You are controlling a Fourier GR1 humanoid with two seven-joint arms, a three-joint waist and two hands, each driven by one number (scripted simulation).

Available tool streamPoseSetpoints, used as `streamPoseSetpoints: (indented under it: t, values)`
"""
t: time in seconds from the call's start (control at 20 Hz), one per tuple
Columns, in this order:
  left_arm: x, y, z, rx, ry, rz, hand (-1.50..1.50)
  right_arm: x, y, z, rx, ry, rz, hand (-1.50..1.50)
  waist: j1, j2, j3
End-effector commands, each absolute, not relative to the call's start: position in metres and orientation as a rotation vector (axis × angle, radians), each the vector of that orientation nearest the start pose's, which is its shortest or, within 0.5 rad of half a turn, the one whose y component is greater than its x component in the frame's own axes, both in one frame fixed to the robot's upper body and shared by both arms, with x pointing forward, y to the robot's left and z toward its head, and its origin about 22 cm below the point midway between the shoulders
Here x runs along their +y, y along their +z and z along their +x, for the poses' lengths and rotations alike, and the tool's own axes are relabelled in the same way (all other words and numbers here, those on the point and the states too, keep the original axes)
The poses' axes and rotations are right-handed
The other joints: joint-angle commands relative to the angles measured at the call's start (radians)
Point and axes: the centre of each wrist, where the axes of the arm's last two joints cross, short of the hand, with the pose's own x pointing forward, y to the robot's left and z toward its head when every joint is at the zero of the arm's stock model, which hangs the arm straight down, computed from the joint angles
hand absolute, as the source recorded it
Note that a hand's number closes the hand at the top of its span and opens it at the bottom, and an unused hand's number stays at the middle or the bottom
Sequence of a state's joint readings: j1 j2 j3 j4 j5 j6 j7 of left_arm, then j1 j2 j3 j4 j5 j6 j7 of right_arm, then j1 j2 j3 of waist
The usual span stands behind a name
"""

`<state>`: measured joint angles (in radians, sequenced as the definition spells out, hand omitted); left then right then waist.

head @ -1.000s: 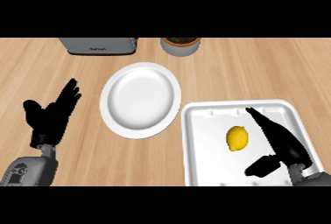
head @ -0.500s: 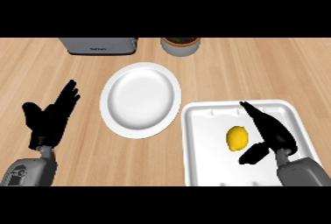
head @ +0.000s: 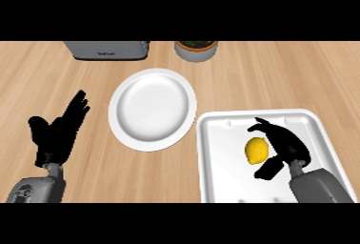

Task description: Pick the lemon from the tray and place it in the plate

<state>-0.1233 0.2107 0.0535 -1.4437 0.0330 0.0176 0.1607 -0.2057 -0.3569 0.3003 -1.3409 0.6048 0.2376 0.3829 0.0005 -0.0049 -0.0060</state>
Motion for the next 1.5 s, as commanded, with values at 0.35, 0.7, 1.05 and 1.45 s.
streamPoseSetpoints:
  t: [0.35,0.7,1.05,1.45]
  values:
    - [0.276,0.009,0.280,-1.406,-0.090,0.178,0.00,-0.228,-0.027,0.264,-1.031,1.078,-0.501,1.50,-0.003,0.005,0.006]
    - [0.274,0.018,0.285,-1.405,-0.114,0.144,0.00,-0.071,0.018,0.254,-1.312,1.200,-0.521,1.50,0.047,0.006,0.005]
    - [0.246,0.025,0.298,-1.429,-0.212,0.083,0.00,-0.003,0.070,0.244,-1.606,1.282,-0.646,1.50,0.152,0.011,0.005]
    - [0.256,0.024,0.301,-1.406,-0.182,0.106,0.00,0.028,0.111,0.245,-1.814,0.885,-0.985,1.50,0.123,-0.001,0.002]
